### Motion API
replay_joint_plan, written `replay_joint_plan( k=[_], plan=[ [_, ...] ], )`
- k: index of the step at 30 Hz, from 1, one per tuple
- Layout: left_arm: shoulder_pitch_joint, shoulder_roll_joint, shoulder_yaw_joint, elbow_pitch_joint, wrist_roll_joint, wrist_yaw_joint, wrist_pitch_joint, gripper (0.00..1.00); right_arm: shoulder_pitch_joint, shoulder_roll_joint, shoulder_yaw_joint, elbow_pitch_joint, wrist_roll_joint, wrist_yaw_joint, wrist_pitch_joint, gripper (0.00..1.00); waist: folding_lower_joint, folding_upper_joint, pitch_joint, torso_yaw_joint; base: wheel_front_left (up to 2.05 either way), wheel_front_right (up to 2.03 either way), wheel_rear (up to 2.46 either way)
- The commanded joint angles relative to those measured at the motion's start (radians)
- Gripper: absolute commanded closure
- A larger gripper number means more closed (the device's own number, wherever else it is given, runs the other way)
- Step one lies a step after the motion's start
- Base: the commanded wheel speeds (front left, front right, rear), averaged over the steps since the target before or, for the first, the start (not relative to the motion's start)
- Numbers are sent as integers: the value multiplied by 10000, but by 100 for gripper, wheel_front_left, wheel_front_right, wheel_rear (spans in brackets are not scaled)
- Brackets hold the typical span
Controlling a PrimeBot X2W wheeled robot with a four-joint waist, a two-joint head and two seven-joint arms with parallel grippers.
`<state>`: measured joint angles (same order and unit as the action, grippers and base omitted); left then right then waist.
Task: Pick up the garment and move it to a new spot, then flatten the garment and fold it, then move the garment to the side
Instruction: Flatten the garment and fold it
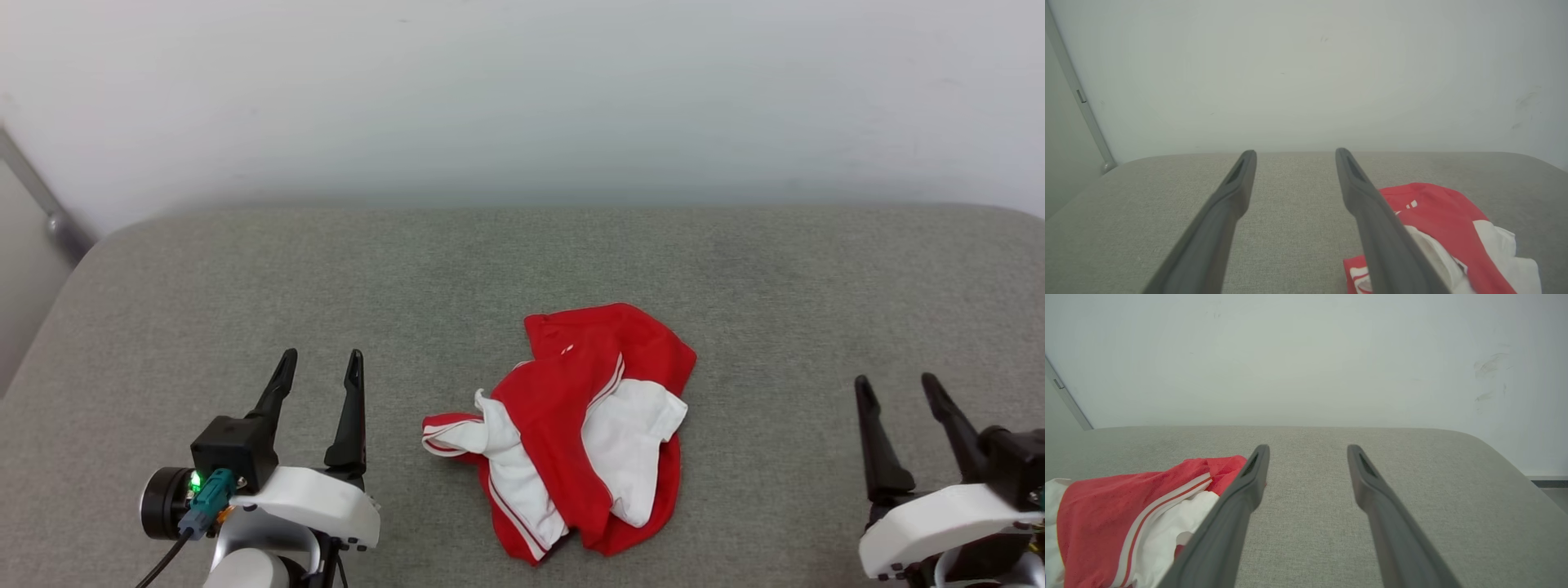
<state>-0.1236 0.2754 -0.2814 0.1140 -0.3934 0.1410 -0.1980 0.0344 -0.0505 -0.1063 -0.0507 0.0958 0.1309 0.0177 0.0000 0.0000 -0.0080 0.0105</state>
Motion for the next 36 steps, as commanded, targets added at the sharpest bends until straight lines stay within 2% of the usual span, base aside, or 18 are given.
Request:
replay_joint_plan(
  k=[1,6,10,18,23,28,29,30,31,36],
  plan=[
    [-10,18,-9,-49,-35,15,-84,0,-150,3,-158,73,-38,-3,60,0,0,0,41,104,0,0,0],
    [-217,-40,-82,-121,-29,-47,-176,0,-632,9,-574,424,-82,-3,615,0,0,0,283,518,0,0,0],
    [-451,-156,-183,-83,-3,-172,-283,0,-1149,9,-389,854,144,-3,1987,0,0,0,571,957,0,0,0],
    [-888,-423,-508,209,101,-428,-463,0,-1799,-499,1367,1088,1322,-3,5763,0,0,0,1068,1678,0,0,0],
    [-1056,-546,-645,408,118,-531,-517,0,-1856,-732,2067,1164,1880,-3,6775,0,0,0,1235,1934,0,0,0],
    [-1208,-672,-704,651,95,-685,-604,0,-2007,-867,2501,1608,2209,-3,7233,0,0,0,1361,2101,0,0,0],
    [-1238,-688,-702,689,98,-690,-609,0,-2031,-878,2529,1699,2251,-3,7260,33,0,0,1371,2119,0,0,0],
    [-1264,-709,-699,727,94,-714,-613,0,-2082,-949,2601,1755,2238,-3,7220,82,0,0,1378,2133,0,0,0],
    [-1280,-723,-696,763,100,-724,-618,0,-2133,-977,2652,1804,2304,-3,7177,100,0,0,1382,2141,0,0,0],
    [-1197,-733,-602,880,124,-719,-653,0,-2417,-1285,2852,1715,2464,-3,6887,100,0,0,1261,2036,0,0,0]
  ],
)
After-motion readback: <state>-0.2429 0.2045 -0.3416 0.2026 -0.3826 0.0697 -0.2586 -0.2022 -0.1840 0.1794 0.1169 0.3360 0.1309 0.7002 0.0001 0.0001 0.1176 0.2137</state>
